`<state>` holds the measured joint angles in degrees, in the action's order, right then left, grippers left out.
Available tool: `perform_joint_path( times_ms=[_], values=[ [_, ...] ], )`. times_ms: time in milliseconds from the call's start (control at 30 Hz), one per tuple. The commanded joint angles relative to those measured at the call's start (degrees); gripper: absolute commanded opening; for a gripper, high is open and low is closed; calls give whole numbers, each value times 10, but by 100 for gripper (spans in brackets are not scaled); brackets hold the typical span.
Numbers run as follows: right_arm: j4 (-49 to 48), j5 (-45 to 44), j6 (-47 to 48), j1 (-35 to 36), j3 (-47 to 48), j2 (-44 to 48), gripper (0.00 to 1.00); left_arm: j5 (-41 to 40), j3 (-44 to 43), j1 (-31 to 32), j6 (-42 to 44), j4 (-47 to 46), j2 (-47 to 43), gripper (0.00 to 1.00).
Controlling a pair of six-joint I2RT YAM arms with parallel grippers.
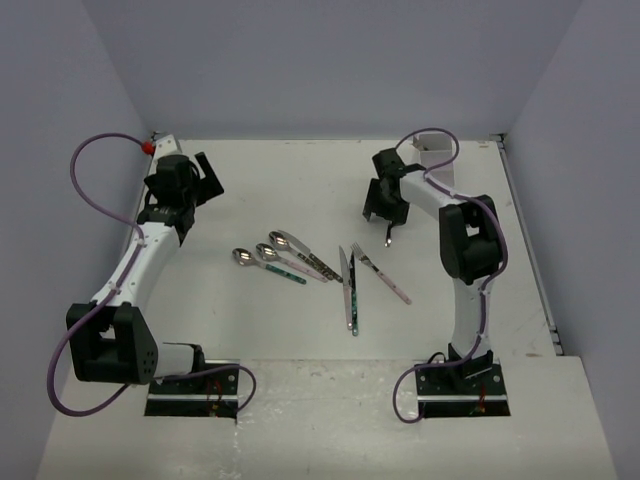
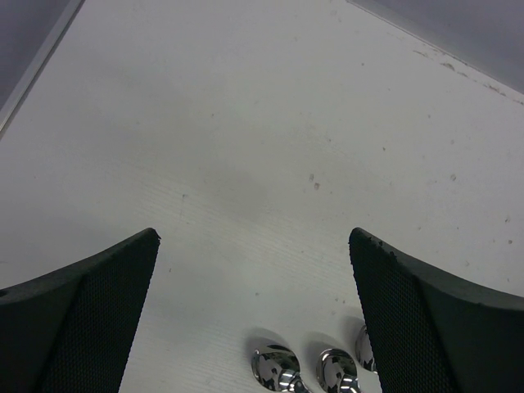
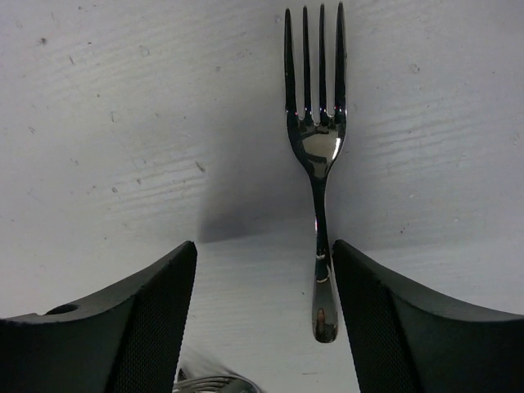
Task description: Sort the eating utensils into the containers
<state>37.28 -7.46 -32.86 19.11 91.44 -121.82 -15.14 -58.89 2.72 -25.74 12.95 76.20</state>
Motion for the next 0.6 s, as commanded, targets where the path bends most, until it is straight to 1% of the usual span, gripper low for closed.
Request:
perform_joint_path(
  times_ms=[0,100,133,167,233,267,300,433,533,567],
  values=[
    [33,11,-16,2,22,-10,68,-16,-2,3,13,-6,3,100],
    [29,27,-15,3,2,-1,49,-22,-2,3,15,-5,3,100],
    [26,29,-14,2,0,2,32,-24,-2,3,15,-5,3,100],
    [26,28,-13,3,0,2,23,-25,-2,3,16,-5,3,100],
    [34,27,-11,3,4,-1,13,-26,-2,3,17,-4,3,100],
    [38,27,-9,3,12,-5,5,-27,-2,3,17,-3,3,100],
    [41,26,-7,3,13,-6,0,-27,-2,3,17,-3,3,100],
    [29,2,9,3,6,6,0,-29,-1,3,17,0,3,100],
    [-39,-1,61,6,-22,60,0,-28,-1,3,18,0,3,100],
    [-67,7,100,7,-48,80,0,-27,-1,3,18,0,2,100]
  ],
)
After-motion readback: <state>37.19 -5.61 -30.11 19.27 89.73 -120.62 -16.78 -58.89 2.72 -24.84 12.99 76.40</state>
